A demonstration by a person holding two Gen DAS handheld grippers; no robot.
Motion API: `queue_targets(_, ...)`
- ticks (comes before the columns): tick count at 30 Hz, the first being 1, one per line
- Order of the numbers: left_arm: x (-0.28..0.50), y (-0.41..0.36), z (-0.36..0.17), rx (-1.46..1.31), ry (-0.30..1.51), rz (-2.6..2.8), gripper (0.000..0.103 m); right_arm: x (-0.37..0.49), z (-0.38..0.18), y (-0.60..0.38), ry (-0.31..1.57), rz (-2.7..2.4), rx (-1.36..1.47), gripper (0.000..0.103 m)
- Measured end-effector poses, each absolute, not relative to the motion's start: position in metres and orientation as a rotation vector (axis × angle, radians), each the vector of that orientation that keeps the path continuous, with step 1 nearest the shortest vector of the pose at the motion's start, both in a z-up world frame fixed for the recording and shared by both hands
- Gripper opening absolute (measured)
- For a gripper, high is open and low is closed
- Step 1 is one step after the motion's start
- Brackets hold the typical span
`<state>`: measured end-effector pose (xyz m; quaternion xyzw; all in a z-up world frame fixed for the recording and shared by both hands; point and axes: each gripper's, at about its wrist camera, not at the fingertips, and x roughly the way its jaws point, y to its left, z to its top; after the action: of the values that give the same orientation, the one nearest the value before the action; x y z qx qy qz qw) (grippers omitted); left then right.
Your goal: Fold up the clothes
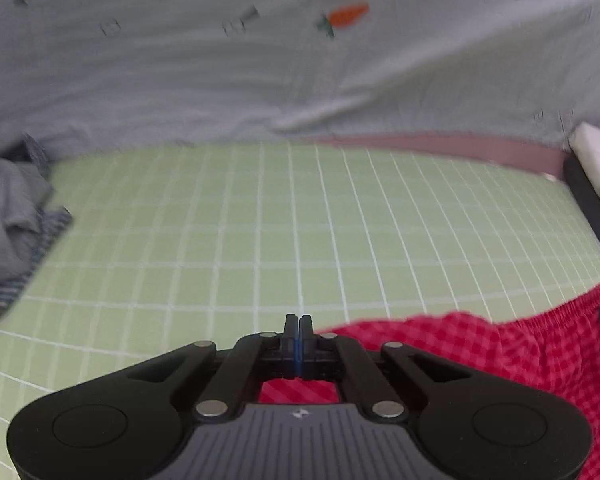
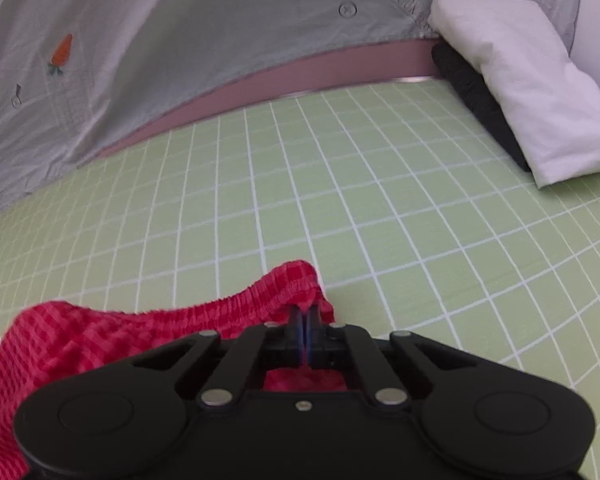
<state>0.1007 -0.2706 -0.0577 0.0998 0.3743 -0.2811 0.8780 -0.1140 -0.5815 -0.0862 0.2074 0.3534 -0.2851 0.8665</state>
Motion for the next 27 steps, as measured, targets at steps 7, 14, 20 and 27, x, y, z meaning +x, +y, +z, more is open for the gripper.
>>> queue_targets(7,0.095,-0.241,-0.054,0.255,0.769,-0.512,0.002,-0.126,-0.069,-0.57,0.684,-0.599,0.389,0.001)
queue_targets(14,0.109,-0.253,-0.093,0.221,0.933,-0.556,0.054,-0.134,-0.1,-0.574,0.817,-0.649,0.41,0.013)
queue_targets(20,0.126,-0.287,-0.103,0.234,0.992,-0.666,0.079,-0.132,-0.098,-0.582,0.81,-0.676,0.453,0.047)
queue_targets(27,0.135,-0.323,-0.116,0.305,1.052,-0.796,0.084,-0.114,-0.103,-0.585,0.846,-0.685,0.451,0.075)
